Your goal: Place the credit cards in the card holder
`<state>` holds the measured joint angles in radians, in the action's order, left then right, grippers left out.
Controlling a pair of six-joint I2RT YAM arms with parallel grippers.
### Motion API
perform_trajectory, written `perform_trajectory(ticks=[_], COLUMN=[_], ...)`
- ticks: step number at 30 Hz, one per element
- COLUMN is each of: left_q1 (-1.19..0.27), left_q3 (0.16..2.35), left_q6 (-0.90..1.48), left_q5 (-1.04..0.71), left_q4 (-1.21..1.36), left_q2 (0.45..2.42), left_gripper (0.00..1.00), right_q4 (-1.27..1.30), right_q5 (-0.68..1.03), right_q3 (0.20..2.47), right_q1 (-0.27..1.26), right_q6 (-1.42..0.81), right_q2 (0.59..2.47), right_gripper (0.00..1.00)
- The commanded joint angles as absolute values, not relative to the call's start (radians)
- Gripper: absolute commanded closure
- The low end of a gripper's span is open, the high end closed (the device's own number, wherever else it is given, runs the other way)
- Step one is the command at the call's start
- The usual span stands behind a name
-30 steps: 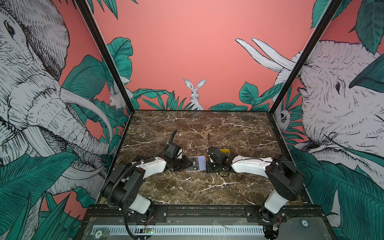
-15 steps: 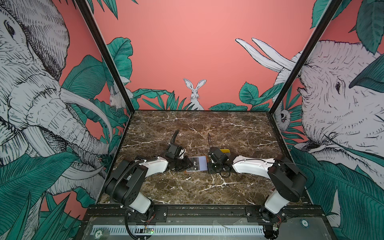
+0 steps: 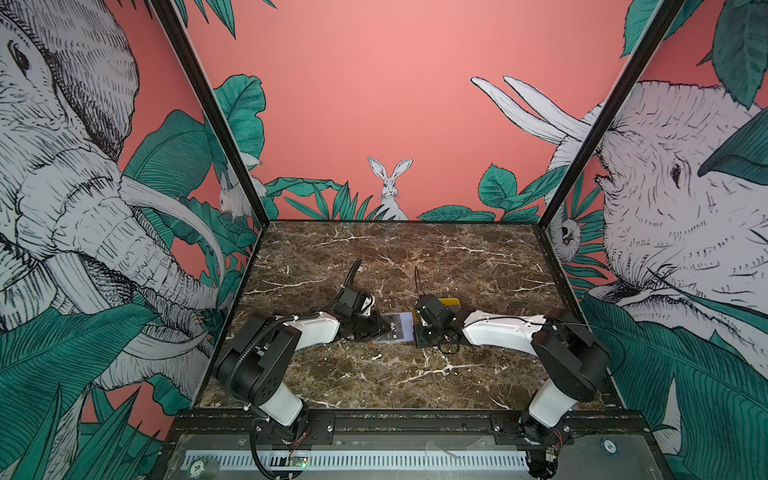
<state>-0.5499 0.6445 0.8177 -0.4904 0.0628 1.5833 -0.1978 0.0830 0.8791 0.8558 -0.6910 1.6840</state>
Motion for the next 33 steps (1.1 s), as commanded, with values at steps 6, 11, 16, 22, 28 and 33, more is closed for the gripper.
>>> perform_trajectory(ticks=[6,11,16,22,28,33], left_q1=[-0.571,-0.578,-0.587,-0.593,-0.598,-0.598], left_q3=[0.644,0.653,0.665,0.669,0.674,0.675], left_q6=[0.839,0.844,0.844,0.856,0.864,0.871], left_q5=[-0.456,-0.454,-0.457,-0.462,-0.472,-0.48], left_q4=[0.061,0.07,0.071,0.088,0.105,0.121], left_q2=[1.63,1.634,1.641,1.646,1.649,1.652], left_gripper=[0.75,0.75,0.75,0.75,0.75,0.75], right_q4=[-0.199,-0.201,-0.204,-0.203,-0.203,-0.204], right_q5=[0.076,0.075,0.074,0.073,0.071,0.071], right_q3=[0.885,0.883,0.883,0.883,0.882,0.881], right_q1=[0.856,0.855,0.856,0.856,0.856,0.857], right_q6=[-0.686,-0.684,-0.686,-0.686,-0.687,-0.688], right_q2=[1.693,1.69,1.687,1.685,1.681,1.678], right_gripper=[0.89,0.9,0.9,0.9,0.9,0.9])
